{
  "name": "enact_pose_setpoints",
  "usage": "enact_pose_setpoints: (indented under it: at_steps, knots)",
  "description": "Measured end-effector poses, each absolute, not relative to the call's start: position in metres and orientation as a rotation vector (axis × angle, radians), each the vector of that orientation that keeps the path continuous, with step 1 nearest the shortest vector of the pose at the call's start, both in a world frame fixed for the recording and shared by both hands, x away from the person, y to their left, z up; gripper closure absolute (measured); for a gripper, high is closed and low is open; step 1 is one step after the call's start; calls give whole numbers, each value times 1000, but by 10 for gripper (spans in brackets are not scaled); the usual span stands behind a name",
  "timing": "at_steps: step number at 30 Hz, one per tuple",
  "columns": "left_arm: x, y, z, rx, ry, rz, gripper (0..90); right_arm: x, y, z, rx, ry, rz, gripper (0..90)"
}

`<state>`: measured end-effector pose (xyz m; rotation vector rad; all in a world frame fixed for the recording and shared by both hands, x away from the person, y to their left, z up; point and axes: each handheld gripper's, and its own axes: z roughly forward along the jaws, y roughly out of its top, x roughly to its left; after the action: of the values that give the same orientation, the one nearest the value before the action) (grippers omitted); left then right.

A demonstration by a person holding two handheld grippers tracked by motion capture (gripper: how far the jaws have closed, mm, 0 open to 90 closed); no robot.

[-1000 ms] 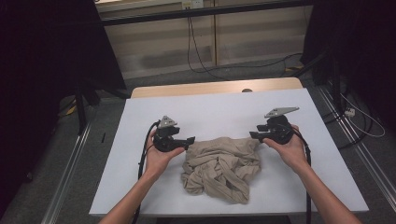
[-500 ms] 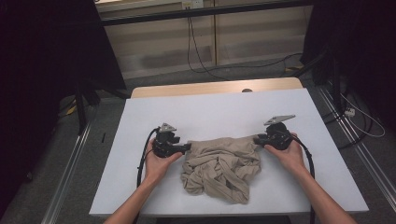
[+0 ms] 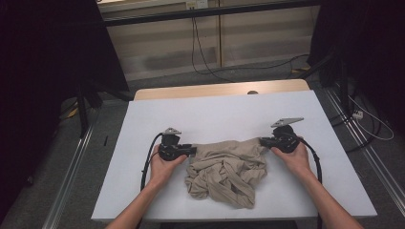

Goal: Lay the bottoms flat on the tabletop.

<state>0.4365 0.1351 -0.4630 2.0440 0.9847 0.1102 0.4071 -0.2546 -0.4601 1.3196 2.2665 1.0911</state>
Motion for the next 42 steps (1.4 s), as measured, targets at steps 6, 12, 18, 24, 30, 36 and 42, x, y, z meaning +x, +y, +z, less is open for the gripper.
enact_pose_setpoints:
  at_steps: [6,12,18,24,30,36,42]
  knots:
    - [437,132,-465,2025,995,84,812,407,-255,-459,1325,2264,1102,854]
    - [436,136,-456,1980,985,110,865,406,-257,-455,1329,2231,1152,856]
    - [437,147,-438,1900,976,199,866,406,-255,-445,1320,2169,1238,856]
    - [434,155,-414,1843,932,285,866,406,-251,-422,1266,2095,1323,855]
    - [428,158,-382,1789,853,375,866,405,-254,-392,1221,1988,1442,855]
    - [427,161,-353,1748,815,426,866,406,-254,-363,1179,1931,1481,855]
    - [425,171,-316,1701,777,497,866,407,-245,-339,1124,1907,1509,855]
